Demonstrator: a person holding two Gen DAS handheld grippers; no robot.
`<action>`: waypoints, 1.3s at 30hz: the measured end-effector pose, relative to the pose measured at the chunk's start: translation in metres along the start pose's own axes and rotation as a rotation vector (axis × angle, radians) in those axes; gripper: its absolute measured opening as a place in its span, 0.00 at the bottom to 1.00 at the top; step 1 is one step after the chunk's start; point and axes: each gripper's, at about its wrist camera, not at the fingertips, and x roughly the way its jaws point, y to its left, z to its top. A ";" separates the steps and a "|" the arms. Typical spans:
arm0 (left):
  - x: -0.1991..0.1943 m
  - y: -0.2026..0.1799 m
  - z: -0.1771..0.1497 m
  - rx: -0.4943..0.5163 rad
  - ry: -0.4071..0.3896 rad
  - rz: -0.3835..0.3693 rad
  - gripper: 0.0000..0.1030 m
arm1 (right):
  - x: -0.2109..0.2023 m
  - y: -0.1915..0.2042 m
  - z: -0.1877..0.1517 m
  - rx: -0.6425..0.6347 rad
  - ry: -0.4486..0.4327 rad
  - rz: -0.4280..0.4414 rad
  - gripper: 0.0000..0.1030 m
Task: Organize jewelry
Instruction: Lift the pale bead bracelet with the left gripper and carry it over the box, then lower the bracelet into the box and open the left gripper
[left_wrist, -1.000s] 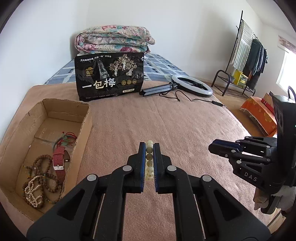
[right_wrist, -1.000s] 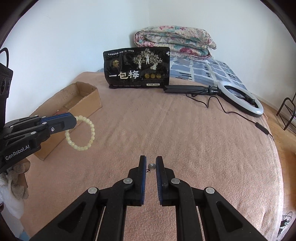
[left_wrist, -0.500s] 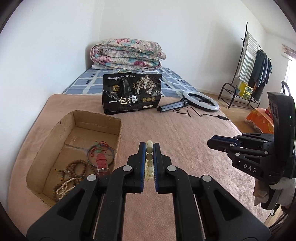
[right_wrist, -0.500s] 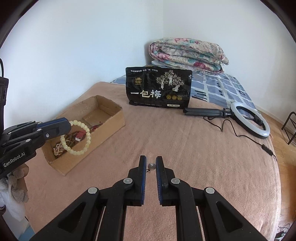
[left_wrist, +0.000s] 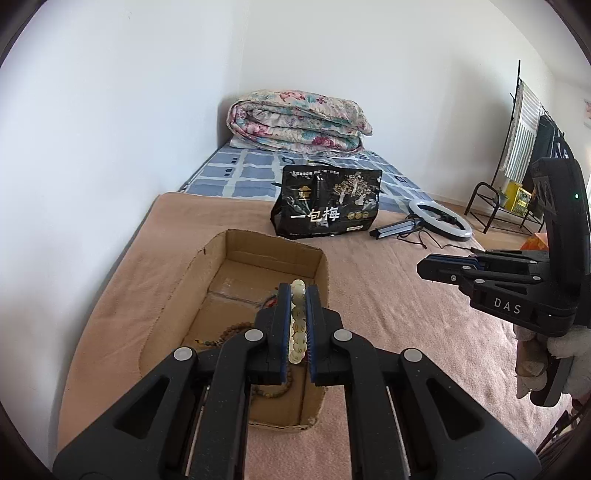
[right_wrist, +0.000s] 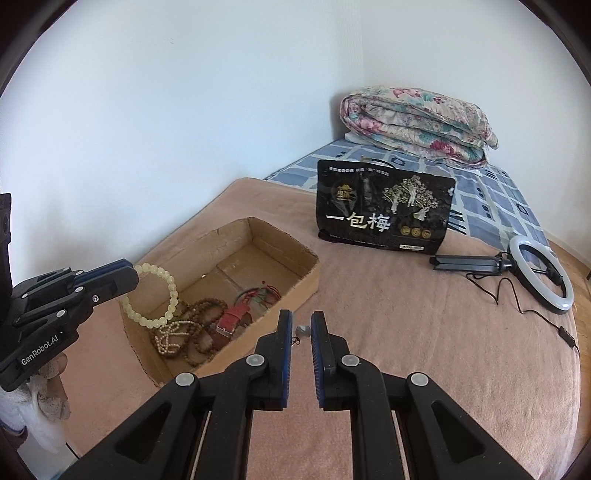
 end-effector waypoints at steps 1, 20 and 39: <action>-0.001 0.004 0.000 -0.001 -0.002 0.007 0.05 | 0.003 0.005 0.004 -0.003 0.001 0.008 0.08; 0.003 0.047 -0.007 -0.035 0.015 0.059 0.05 | 0.065 0.057 0.042 -0.014 0.039 0.061 0.08; 0.024 0.051 -0.017 -0.023 0.065 0.082 0.05 | 0.095 0.063 0.043 0.004 0.054 0.024 0.40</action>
